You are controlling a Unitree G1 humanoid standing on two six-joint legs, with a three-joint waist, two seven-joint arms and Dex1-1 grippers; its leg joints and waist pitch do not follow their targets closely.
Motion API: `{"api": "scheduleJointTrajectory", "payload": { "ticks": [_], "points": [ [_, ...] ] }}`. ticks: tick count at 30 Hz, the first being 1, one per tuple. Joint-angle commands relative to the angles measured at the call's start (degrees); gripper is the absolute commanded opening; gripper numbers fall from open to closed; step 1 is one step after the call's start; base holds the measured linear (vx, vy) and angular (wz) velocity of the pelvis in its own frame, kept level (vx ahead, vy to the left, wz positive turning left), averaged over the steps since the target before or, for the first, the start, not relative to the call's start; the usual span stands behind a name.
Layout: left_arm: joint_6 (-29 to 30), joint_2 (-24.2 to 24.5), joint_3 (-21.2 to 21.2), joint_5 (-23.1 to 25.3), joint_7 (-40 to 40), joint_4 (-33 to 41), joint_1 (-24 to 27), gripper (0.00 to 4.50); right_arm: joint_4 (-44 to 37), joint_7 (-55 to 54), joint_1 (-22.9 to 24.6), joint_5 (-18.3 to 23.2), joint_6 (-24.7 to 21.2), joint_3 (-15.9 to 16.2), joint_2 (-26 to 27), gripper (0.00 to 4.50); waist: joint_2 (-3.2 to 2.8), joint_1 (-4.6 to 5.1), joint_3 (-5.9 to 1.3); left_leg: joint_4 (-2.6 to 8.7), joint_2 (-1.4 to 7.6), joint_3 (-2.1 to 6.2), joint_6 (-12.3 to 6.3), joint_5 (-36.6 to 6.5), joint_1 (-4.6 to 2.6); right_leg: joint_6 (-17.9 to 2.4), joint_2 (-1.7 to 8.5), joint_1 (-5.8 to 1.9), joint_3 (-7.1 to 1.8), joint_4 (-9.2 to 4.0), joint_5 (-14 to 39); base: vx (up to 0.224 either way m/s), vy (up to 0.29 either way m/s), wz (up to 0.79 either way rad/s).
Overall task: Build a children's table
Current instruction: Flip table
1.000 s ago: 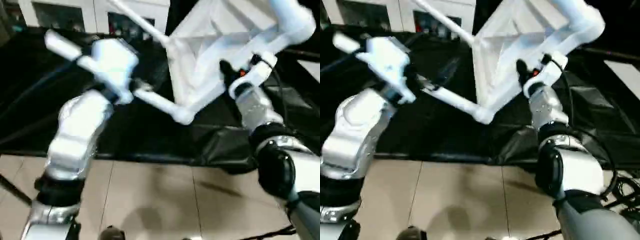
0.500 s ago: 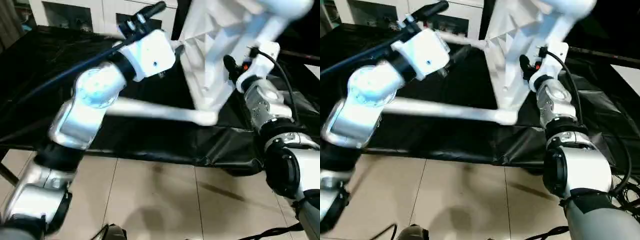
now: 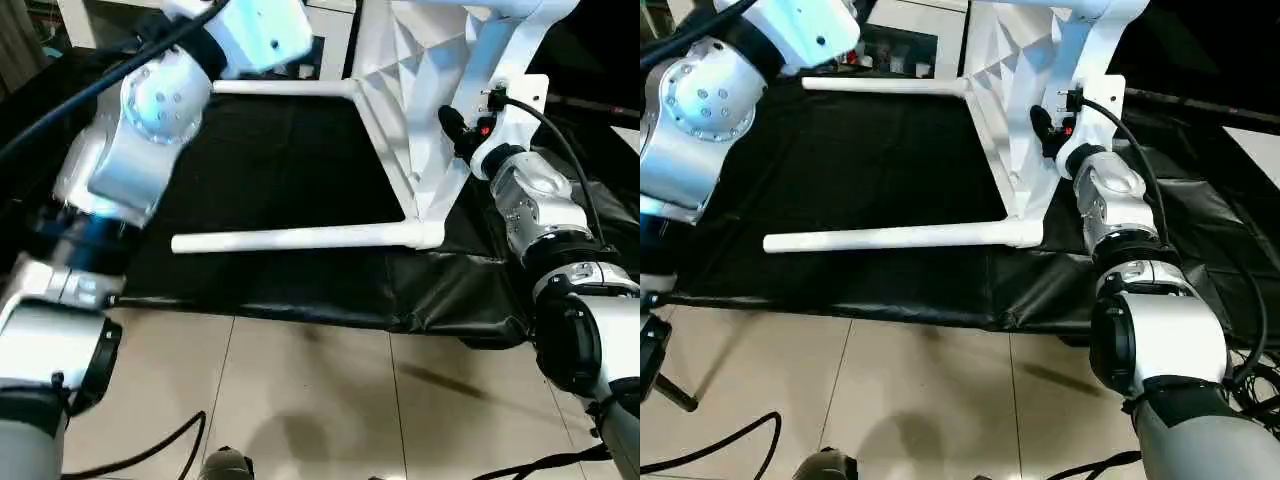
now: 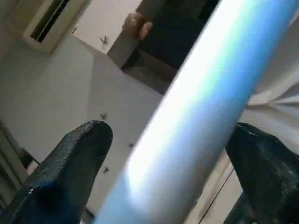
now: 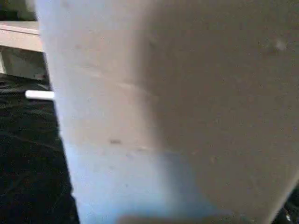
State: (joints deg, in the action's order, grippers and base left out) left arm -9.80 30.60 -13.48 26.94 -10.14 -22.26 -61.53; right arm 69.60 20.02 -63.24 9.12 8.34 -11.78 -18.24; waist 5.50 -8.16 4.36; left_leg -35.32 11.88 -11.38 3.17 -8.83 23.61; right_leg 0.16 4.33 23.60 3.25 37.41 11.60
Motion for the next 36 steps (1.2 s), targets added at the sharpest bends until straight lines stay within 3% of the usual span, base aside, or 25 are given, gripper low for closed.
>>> {"api": "scheduleJointTrajectory", "payload": {
  "ticks": [1, 7, 12, 18, 25, 29, 30, 31, 32, 36],
  "points": [
    [-0.3, -0.3, -0.6, 0.3, 0.4, -2.7, -1.7, 4.50, -3.5, 1.7, 0.0, -0.7, 1.9, 0.9, -0.8, 1.95, -1.17, 0.09, -5.44, 3.39, 1.27, 0.70, 2.86, -7.5, -2.29, -12.8, 3.45, -2.65, -2.08, -2.72, -2.1, 0.000, 0.000, 0.00],
    [-1.4, -2.4, 1.3, -3.4, -0.7, -1.1, -1.1, 3.95, -3.9, 1.8, -0.3, -1.2, 2.2, 0.8, -1.5, 1.95, -1.31, -0.10, -5.49, 3.44, 1.41, 0.79, 3.35, -8.2, -2.36, -13.8, 3.56, -2.66, -2.02, -2.60, -2.8, 0.000, 0.000, 0.00],
    [-1.3, -4.1, 1.3, -4.4, -1.1, 1.1, 1.2, 3.63, -4.1, 1.8, -1.0, -2.0, 2.5, 1.5, -2.3, 1.95, -0.99, -0.25, -5.76, 2.99, 1.22, 0.69, 1.99, -5.3, -1.99, -13.9, 3.41, -2.83, -2.05, -2.19, -6.1, 0.000, 0.000, 0.00],
    [0.2, -4.9, 2.8, -5.8, -1.7, 3.4, 2.9, 3.33, -4.9, 4.7, -3.5, -3.7, 2.4, 3.3, -4.3, 1.95, -0.53, -0.21, -5.38, 3.11, 1.39, 0.68, 2.02, -8.0, -1.89, -13.2, 3.62, -2.60, -2.08, -2.65, -0.3, 0.000, 0.000, 0.00],
    [2.2, -5.7, 4.3, -7.0, -1.7, 3.4, 2.8, 3.10, -4.4, 7.9, -8.3, -5.8, 2.6, 5.1, -7.4, 1.95, -0.40, -0.13, -5.39, 2.84, 1.23, 0.58, 1.03, -6.0, -1.57, -13.2, 3.47, -2.63, -2.09, -2.43, -1.3, 0.000, 0.000, 0.00],
    [5.3, -6.7, 7.4, -8.7, 0.2, 1.8, 1.1, 3.02, -3.1, 12.5, -15.7, -10.9, 4.5, 9.5, -11.4, 1.95, -0.38, -0.34, -5.91, 1.93, 0.89, 0.41, -1.12, -1.8, -1.11, -14.6, 2.98, -2.61, -2.14, -1.58, -6.8, 0.000, 0.000, 0.00],
    [5.9, -7.0, 8.1, -9.3, 0.5, 1.7, 0.9, 2.97, -2.9, 12.8, -16.5, -11.8, 4.8, 10.2, -11.9, 1.95, -0.34, -0.36, -5.82, 1.66, 0.75, 0.33, -2.42, 0.4, -0.76, -15.1, 2.67, -2.38, -2.11, -1.27, -10.1, 0.000, 0.000, 0.00],
    [6.9, -7.7, 9.4, -10.4, 1.2, 1.3, 0.5, 2.92, -2.4, 13.3, -18.0, -13.5, 5.4, 11.8, -12.7, 1.95, -0.39, -0.40, -5.64, 1.65, 0.73, 0.26, -2.72, 0.2, -0.70, -15.3, 2.63, -2.23, -2.08, -1.31, -10.1, 0.000, 0.000, 0.00],
    [7.8, -8.4, 10.5, -11.5, 1.6, 1.0, 0.2, 2.89, -2.0, 13.9, -19.4, -15.2, 6.0, 13.2, -13.3, 1.95, -0.40, -0.51, -5.44, 1.61, 0.80, 0.20, -3.02, -1.9, -0.73, -15.5, 2.70, -2.09, -2.11, -1.65, -7.5, 0.000, 0.000, 0.00],
    [12.0, -12.2, 15.1, -16.8, 2.2, 1.1, -0.3, 2.70, 0.8, 16.5, -25.6, -20.3, 6.7, 17.9, -14.9, 1.95, -0.84, -0.43, -4.87, 1.95, 1.17, 0.43, -0.42, -8.4, -0.84, -14.6, 2.85, -1.61, -2.06, -2.38, 0.6, 0.000, 0.000, 0.00]
  ]
}}
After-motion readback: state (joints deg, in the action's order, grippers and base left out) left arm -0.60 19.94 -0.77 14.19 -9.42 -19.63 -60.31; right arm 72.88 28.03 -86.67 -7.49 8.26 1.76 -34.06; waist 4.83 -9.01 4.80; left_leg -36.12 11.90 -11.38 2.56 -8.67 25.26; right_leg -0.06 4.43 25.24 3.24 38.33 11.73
